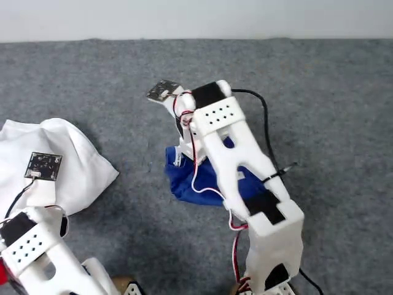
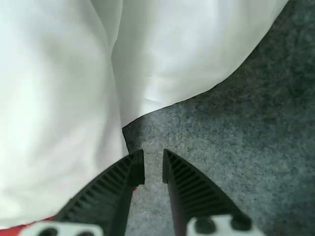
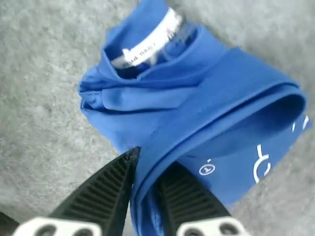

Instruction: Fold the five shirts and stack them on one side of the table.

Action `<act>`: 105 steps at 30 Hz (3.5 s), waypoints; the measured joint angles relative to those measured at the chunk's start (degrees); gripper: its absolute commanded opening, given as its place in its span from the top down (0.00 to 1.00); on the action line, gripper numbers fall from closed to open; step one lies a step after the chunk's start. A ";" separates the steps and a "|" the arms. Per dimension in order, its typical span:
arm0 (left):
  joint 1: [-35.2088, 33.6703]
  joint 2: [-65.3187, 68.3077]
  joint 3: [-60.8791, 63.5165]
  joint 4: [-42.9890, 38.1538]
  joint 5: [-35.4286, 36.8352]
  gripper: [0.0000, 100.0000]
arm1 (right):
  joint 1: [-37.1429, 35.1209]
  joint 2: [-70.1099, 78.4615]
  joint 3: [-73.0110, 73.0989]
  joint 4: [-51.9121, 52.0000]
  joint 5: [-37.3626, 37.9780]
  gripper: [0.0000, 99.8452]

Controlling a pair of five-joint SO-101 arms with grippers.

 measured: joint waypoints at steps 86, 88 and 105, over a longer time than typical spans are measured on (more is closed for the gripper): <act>0.00 0.00 4.92 -3.16 0.00 0.93 | 11.08 13.01 -0.35 -13.10 9.58 0.99; 0.00 0.00 4.92 -3.16 0.00 0.93 | 10.20 15.56 -2.90 -10.55 9.58 0.99; 0.00 0.00 3.78 -3.16 0.00 0.93 | -12.84 -2.29 12.66 0.09 9.76 0.99</act>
